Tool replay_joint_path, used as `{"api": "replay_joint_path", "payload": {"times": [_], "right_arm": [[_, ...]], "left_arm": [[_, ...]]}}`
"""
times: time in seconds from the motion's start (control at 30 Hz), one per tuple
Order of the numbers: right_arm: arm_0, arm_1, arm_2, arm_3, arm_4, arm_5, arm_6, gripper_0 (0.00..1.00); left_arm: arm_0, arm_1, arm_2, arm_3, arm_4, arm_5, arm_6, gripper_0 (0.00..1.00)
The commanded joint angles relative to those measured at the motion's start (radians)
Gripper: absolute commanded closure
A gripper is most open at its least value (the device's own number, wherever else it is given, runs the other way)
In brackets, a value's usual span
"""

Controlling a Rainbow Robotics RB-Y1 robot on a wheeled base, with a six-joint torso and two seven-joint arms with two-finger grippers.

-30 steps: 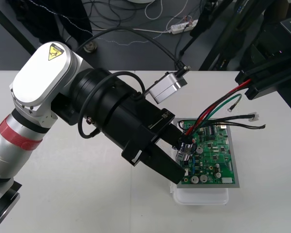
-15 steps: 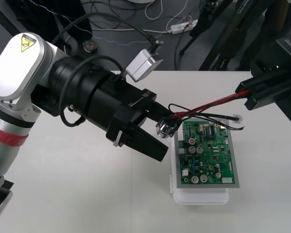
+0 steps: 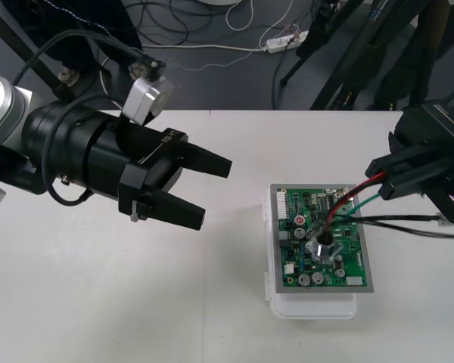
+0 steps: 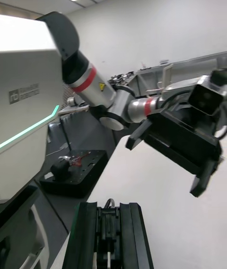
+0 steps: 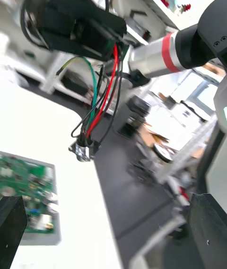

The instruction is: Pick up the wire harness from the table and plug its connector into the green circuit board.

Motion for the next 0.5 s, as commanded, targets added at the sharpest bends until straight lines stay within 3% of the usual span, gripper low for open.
{"api": "replay_joint_path", "payload": {"times": [0.03,0.33,0.5], "right_arm": [[0.063,-0.025,-0.061,-0.052,-0.014,0.082,-0.041,1.0],[0.175,-0.024,-0.086,-0.173,-0.014,0.292,-0.066,1.0],[0.225,-0.024,-0.086,-0.25,0.007,0.386,-0.08,1.0]], "left_arm": [[0.112,0.061,0.065,-0.078,0.051,0.159,-0.064,0.0],[0.27,0.089,0.161,-0.23,0.054,0.291,-0.071,0.0],[0.295,0.089,0.198,-0.273,0.054,0.331,-0.074,0.0]]}}
